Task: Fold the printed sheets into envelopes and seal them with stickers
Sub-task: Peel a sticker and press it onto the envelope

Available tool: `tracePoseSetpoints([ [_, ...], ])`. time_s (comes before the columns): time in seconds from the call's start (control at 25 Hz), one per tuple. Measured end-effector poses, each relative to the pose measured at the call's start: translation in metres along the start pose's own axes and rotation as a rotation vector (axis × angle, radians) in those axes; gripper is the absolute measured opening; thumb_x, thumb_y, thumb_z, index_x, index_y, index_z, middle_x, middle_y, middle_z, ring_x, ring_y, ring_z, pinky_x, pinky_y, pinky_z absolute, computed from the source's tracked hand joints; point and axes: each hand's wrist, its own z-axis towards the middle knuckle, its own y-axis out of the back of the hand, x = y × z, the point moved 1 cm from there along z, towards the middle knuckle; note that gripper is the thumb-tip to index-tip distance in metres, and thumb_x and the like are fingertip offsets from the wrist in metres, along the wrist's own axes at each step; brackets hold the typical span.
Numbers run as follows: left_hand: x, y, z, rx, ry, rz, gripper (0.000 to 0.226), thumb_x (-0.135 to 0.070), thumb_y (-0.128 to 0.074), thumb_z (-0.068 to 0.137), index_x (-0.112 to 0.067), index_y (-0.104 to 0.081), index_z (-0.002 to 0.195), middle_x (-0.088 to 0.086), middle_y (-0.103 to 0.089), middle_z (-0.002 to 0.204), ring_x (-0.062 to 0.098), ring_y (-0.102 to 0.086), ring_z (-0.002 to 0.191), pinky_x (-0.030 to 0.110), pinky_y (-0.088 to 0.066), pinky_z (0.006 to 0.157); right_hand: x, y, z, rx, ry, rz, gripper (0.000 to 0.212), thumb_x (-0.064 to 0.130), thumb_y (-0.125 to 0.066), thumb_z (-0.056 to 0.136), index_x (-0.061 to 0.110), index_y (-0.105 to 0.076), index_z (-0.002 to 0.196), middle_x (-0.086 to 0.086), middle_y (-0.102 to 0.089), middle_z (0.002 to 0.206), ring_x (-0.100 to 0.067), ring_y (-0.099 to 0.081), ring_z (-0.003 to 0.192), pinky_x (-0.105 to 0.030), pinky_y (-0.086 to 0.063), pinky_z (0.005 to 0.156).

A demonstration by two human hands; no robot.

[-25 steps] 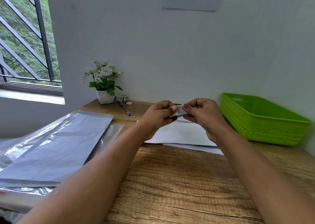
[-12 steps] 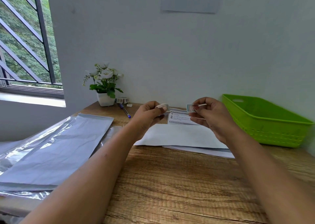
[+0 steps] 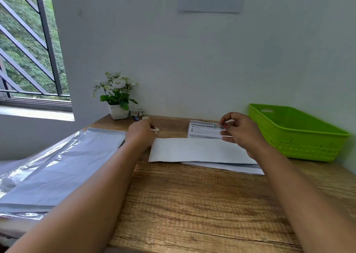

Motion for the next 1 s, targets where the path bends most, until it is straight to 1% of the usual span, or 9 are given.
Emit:
tracePoseSetpoints([
  [0.12, 0.013, 0.004, 0.007, -0.052, 0.099, 0.276, 0.025, -0.031, -0.053, 0.093, -0.022, -0.059, 0.115, 0.009, -0.061, 0.116, 0.029, -0.051, 0.111, 0.043, -0.042, 0.093, -0.005, 0.005, 0.005, -0.041, 0.026, -0.122, 0.023, -0.001, -0.049, 0.094, 0.012, -0.062, 0.082, -0.006, -0.059, 0.083, -0.022, -0.06, 0.077, -0.032, -0.056, 0.066],
  [0.24, 0.021, 0.01, 0.011, -0.11, 0.179, 0.472, 0.023, -0.029, -0.051, 0.094, -0.02, -0.058, 0.114, 0.01, -0.061, 0.118, 0.03, -0.047, 0.118, 0.048, -0.03, 0.106, -0.008, 0.018, 0.01, -0.11, 0.128, -0.358, 0.031, -0.008, -0.042, 0.09, 0.014, -0.065, 0.084, -0.009, -0.061, 0.089, -0.02, -0.055, 0.075, -0.038, -0.056, 0.069],
  [0.36, 0.019, 0.011, 0.009, -0.132, 0.23, 0.578, 0.028, -0.025, -0.053, 0.09, -0.019, -0.057, 0.118, 0.012, -0.058, 0.124, 0.033, -0.043, 0.124, 0.054, -0.018, 0.114, -0.013, 0.031, 0.016, -0.084, 0.224, -0.624, 0.038, -0.007, -0.04, 0.087, 0.023, -0.063, 0.08, -0.007, -0.062, 0.09, -0.021, -0.055, 0.076, -0.034, -0.047, 0.07],
  [0.44, 0.008, 0.006, 0.006, -0.136, 0.215, 0.58, 0.041, -0.022, -0.055, 0.087, -0.017, -0.051, 0.128, 0.015, -0.046, 0.136, 0.036, -0.035, 0.131, 0.058, -0.013, 0.113, -0.019, 0.037, 0.021, -0.035, 0.244, -0.741, 0.039, -0.005, -0.043, 0.087, 0.028, -0.06, 0.078, -0.008, -0.064, 0.094, -0.024, -0.056, 0.083, -0.032, -0.043, 0.069],
  [0.56, -0.033, -0.002, 0.007, -0.106, 0.069, 0.486, 0.045, -0.017, -0.048, 0.088, -0.014, -0.044, 0.133, 0.015, -0.037, 0.142, 0.038, -0.03, 0.134, 0.063, -0.013, 0.111, -0.029, 0.046, 0.025, -0.025, 0.231, -0.797, 0.038, -0.003, -0.043, 0.089, 0.03, -0.059, 0.079, -0.01, -0.064, 0.099, -0.026, -0.057, 0.089, -0.032, -0.044, 0.071],
  [0.64, -0.072, -0.011, 0.005, -0.044, -0.152, 0.435, 0.039, -0.021, -0.046, 0.091, -0.018, -0.047, 0.13, 0.011, -0.044, 0.136, 0.033, -0.039, 0.127, 0.057, -0.029, 0.107, -0.034, 0.05, 0.025, -0.025, 0.208, -0.798, 0.04, -0.004, -0.042, 0.088, 0.03, -0.062, 0.081, -0.011, -0.064, 0.103, -0.027, -0.058, 0.093, -0.034, -0.047, 0.076],
  [0.72, -0.109, -0.027, -0.005, 0.114, -0.381, 0.31, 0.037, -0.032, -0.049, 0.093, -0.022, -0.05, 0.128, 0.009, -0.046, 0.136, 0.03, -0.04, 0.126, 0.049, -0.038, 0.102, -0.038, 0.052, 0.025, -0.015, 0.183, -0.794, 0.042, -0.006, -0.043, 0.087, 0.029, -0.065, 0.082, -0.011, -0.064, 0.105, -0.024, -0.058, 0.092, -0.032, -0.046, 0.076],
  [0.8, -0.135, -0.052, -0.018, 0.294, -0.525, 0.227, 0.043, -0.044, -0.051, 0.093, -0.023, -0.049, 0.13, 0.009, -0.043, 0.141, 0.03, -0.036, 0.131, 0.047, -0.034, 0.107, -0.04, 0.051, 0.026, -0.019, 0.186, -0.815, 0.041, -0.005, -0.044, 0.088, 0.029, -0.067, 0.084, -0.009, -0.062, 0.103, -0.021, -0.055, 0.087, -0.029, -0.043, 0.072],
  [1.0, -0.133, -0.098, -0.034, 0.425, -0.521, 0.19, 0.057, -0.059, -0.043, 0.091, -0.027, -0.038, 0.138, 0.003, -0.039, 0.146, 0.027, -0.033, 0.135, 0.053, -0.028, 0.108, -0.044, 0.045, 0.03, 0.008, 0.229, -0.882, 0.045, -0.004, -0.041, 0.087, 0.034, -0.064, 0.084, -0.006, -0.062, 0.104, -0.022, -0.059, 0.095, -0.033, -0.049, 0.077],
])
